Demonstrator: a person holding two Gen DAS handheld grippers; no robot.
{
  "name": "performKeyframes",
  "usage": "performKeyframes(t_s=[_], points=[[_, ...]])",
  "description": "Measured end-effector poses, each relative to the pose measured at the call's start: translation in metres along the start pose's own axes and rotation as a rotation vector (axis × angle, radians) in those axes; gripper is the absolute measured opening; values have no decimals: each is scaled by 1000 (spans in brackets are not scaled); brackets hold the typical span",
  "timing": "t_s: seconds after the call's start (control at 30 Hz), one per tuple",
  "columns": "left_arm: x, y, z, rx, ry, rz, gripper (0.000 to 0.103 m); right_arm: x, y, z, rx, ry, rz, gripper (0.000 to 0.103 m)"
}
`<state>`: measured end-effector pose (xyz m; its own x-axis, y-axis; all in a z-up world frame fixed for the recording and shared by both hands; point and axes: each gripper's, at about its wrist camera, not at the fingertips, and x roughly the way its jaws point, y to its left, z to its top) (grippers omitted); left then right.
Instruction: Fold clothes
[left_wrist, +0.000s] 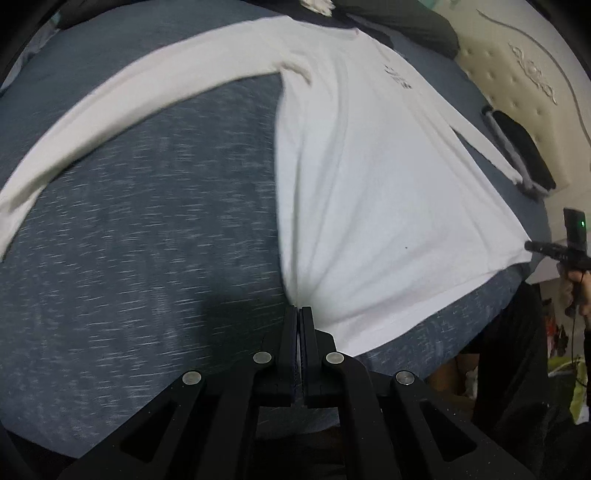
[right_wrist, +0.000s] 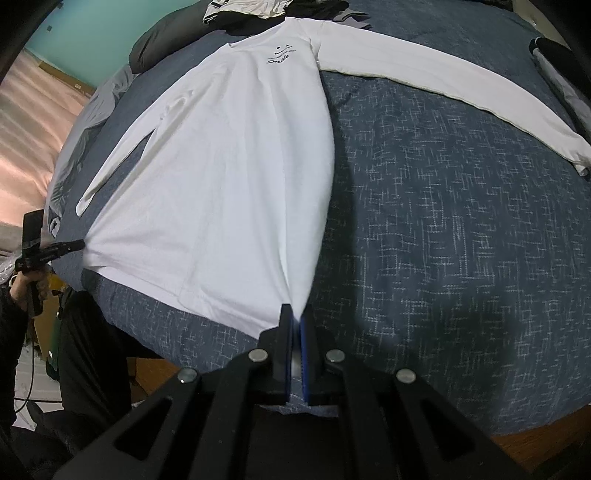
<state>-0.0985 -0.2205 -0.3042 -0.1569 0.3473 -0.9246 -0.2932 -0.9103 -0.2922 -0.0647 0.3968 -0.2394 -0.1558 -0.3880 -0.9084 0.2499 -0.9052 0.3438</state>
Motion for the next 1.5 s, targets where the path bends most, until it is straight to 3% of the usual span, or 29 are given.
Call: performKeyframes(t_s=[0.37, 0.6, 0.67, 0.7, 0.73, 0.9, 1.13, 1.17, 1.23, 1.3, 1.33, 1.37, 1.5], points=[[25, 20, -2, -63, 42, 3, 1, 26, -2, -5, 17, 52, -42, 3], [21, 16, -1, -65, 32, -32, 2, 24, -13, -7, 71, 36, -66, 7], [18, 14, -2, -63, 31, -33, 2, 21, -12, -7, 73, 36, -51, 21], [17, 14, -2, -63, 34, -36, 2, 20, -11, -7, 73, 38, -43, 35], [16, 15, -3, -62, 37, -36, 2, 21, -10, -7, 72, 41, -36, 39], [18, 17, -6, -68, 50, -53, 4, 33, -4, -8, 59, 73, -36, 39], [34, 16, -12, -63, 87, -84, 18, 42, -3, -13, 68, 95, -18, 39], [34, 15, -15, -63, 95, -88, 18, 41, -2, -15, 64, 92, -17, 36], [36, 12, -18, -57, 110, -93, 18, 42, 0, -15, 62, 84, -16, 19], [41, 9, -19, -50, 123, -94, 17, 41, 2, -14, 61, 71, -5, 11], [43, 7, -19, -45, 125, -94, 11, 39, 2, -14, 59, 64, -1, 6], [43, 6, -19, -40, 123, -91, 5, 37, 3, -13, 55, 58, 1, 5], [31, 3, -18, -18, 97, -67, 4, 21, 9, -7, 18, 35, -8, 4]])
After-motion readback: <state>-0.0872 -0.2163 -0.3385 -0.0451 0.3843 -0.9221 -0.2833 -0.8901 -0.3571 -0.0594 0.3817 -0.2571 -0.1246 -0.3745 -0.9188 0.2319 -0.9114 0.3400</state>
